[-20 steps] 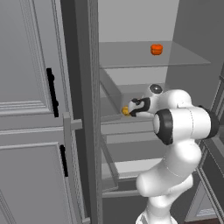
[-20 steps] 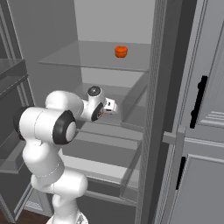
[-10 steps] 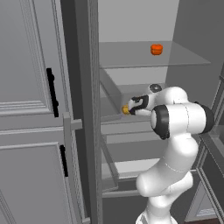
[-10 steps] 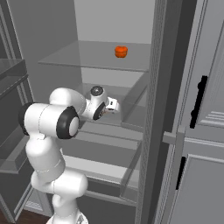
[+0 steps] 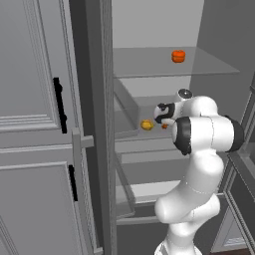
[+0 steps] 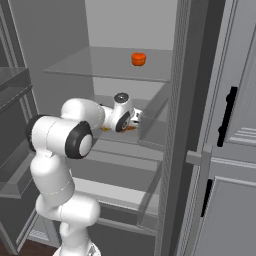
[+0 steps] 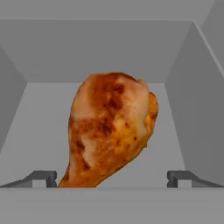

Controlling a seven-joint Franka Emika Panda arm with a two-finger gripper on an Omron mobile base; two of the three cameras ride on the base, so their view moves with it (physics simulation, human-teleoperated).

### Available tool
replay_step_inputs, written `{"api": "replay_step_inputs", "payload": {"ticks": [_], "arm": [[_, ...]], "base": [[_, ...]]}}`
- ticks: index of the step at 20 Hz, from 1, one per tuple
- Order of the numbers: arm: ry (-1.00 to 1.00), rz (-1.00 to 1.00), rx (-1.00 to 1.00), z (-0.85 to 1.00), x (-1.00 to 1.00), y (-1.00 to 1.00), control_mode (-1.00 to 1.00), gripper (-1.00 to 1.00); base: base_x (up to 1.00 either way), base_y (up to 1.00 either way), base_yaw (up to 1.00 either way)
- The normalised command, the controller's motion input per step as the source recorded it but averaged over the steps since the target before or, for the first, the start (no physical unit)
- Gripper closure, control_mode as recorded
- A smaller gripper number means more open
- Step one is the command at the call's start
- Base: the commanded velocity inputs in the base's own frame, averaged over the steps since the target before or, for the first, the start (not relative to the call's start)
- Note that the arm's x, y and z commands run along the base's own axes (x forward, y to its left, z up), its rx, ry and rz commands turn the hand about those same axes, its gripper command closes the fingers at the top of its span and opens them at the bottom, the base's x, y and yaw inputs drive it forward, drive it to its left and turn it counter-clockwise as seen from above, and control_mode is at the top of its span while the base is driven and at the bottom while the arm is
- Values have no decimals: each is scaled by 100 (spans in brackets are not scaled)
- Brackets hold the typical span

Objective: Place one squash and one chicken drumstick in each tupperware on the nearby counter, to pack two identical lunches.

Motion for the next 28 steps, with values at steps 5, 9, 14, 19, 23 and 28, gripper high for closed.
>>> {"api": "replay_step_inputs", "payload": {"ticks": [5, 9, 14, 19, 23, 28], "arm": [[1, -2, 0, -14, 1, 1, -100, -100], [0, -17, 4, -30, 13, 17, -100, -100], [-1, -21, 4, -7, 5, 12, -100, -100], [-1, -10, 3, -6, -4, 1, -100, -100], [-1, -7, 2, -8, 0, 5, -100, -100], [0, -9, 0, -55, 12, 0, -100, -100]], "base": [[0, 0, 0], [0, 0, 0], [0, 0, 0], [0, 0, 0], [0, 0, 0], [0, 0, 0]]}}
